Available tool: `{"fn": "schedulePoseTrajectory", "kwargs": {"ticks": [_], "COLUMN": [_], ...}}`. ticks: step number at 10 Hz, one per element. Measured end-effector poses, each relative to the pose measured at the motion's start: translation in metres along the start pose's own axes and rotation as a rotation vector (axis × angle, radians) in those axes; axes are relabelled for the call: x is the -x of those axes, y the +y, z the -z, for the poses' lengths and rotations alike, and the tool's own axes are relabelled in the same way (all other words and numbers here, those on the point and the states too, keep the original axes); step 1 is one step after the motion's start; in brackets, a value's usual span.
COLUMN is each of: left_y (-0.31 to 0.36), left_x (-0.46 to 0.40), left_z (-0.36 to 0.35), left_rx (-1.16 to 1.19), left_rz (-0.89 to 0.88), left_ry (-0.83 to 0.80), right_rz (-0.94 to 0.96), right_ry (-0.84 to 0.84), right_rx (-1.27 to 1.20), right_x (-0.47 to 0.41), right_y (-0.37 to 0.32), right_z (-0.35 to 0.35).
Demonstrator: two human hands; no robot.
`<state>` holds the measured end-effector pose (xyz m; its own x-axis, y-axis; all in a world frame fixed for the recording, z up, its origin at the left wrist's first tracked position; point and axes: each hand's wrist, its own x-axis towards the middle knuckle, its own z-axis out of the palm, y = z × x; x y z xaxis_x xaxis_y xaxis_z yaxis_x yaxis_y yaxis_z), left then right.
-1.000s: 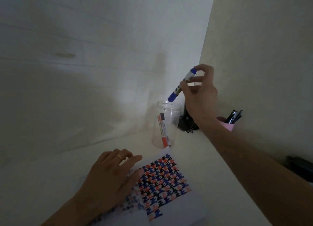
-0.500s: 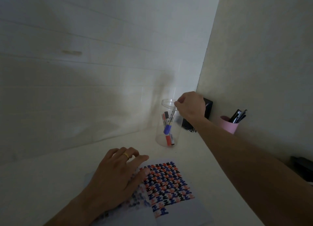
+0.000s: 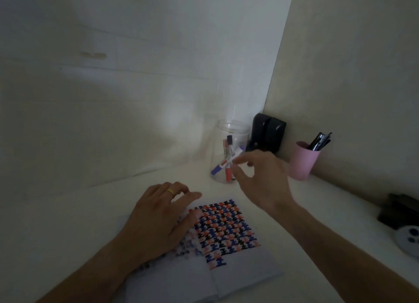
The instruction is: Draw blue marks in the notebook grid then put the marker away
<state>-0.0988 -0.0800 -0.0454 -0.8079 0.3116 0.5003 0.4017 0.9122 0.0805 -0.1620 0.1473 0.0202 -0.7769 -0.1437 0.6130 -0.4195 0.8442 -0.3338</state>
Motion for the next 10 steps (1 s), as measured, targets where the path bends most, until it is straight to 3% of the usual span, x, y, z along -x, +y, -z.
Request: {"fn": "schedulePoseTrajectory", "kwargs": {"ticks": [2,4,9,10], "left_y": [0.005,-0.001,0.000,0.002], "left_x": [0.000,0.000,-0.003,-0.004], "left_z": [0.001,-0.014,-0.011,-0.009], "left_rx": [0.081,0.096,0.087,0.063], "left_rz": [-0.042,-0.081,-0.095,-0.100], "left_ry": [-0.067,-0.268,-0.271,-0.274], "right_rz": [-0.025,0.010,-0.045,-0.098], "right_ry": [-0.254,-0.317,-0.334,-0.182], "right_rx": [0.030,0.061,0.060,-0.039], "right_x": [0.077,0.099,0.095,0.088], "right_y": [0.019,0.037,0.032,0.030], "right_z": [-0.017,-0.030,-0.029,-0.017]}}
